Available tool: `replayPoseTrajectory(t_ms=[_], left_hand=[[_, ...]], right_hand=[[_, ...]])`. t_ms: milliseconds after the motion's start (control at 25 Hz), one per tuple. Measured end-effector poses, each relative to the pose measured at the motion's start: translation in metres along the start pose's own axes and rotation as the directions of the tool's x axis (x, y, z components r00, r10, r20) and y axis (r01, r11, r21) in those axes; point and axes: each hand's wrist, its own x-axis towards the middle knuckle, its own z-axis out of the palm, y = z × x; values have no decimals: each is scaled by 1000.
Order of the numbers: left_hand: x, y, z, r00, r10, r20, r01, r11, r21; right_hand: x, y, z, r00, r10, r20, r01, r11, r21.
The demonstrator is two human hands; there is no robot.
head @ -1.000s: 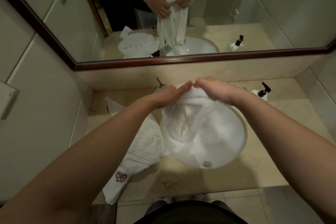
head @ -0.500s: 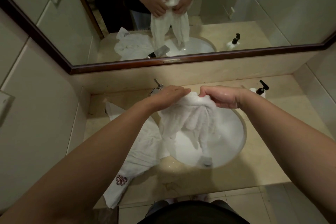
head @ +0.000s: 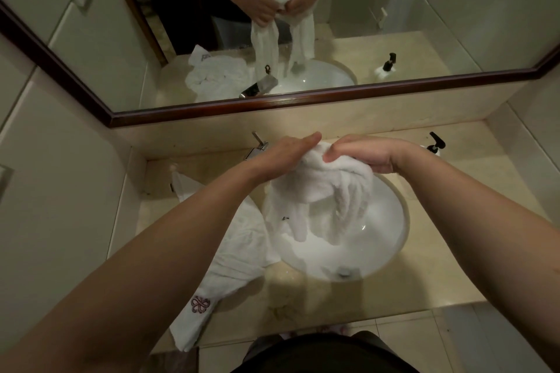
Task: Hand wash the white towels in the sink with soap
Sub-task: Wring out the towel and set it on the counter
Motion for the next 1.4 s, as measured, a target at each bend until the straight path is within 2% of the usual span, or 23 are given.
replayPoseTrajectory(t_ms=[160, 280, 400, 480, 600, 680, 800, 920, 1040, 1200, 1320, 1400], left_hand=[[1, 6, -1, 996, 89, -26, -89, 996, -24], [8, -2, -2, 994, 110, -15, -111, 992, -60], [15, -2, -2, 992, 73, 100, -71, 997, -27], [18, 2, -5, 982, 17, 187, -23, 999, 28], [24, 11, -8, 957, -29, 290, 16, 999, 46], [26, 17, -6, 948, 0, 319, -12, 999, 37], [29, 25, 3, 953, 44, 301, -49, 999, 7], [33, 34, 16, 966, 87, 243, -85, 996, -19], [36, 40, 22, 970, 120, 212, -124, 992, 6], [42, 49, 23, 964, 68, 257, -101, 988, 119], [50, 57, 30, 956, 21, 293, -98, 963, 252], [57, 60, 36, 971, 60, 230, -119, 961, 249]], right_hand=[[4, 8, -2, 999, -14, 45, 11, 998, 67], [2, 11, -6, 996, -74, -40, 77, 995, 70], [0, 13, -10, 973, -173, -151, 190, 976, 102], [1, 15, -12, 960, -225, -167, 243, 965, 97], [-1, 16, -14, 953, -252, -166, 271, 957, 103], [-3, 16, -20, 947, -248, -202, 274, 955, 114], [-10, 14, -32, 957, -202, -208, 220, 973, 65], [-19, 7, -39, 995, -64, -70, 66, 998, 22], [-27, 6, -44, 997, -47, 56, 45, 999, 29], [-28, 26, -54, 991, -135, 3, 135, 991, -15], [-32, 40, -60, 981, -186, -48, 191, 971, 146], [-38, 42, -67, 970, -193, -146, 221, 952, 210]])
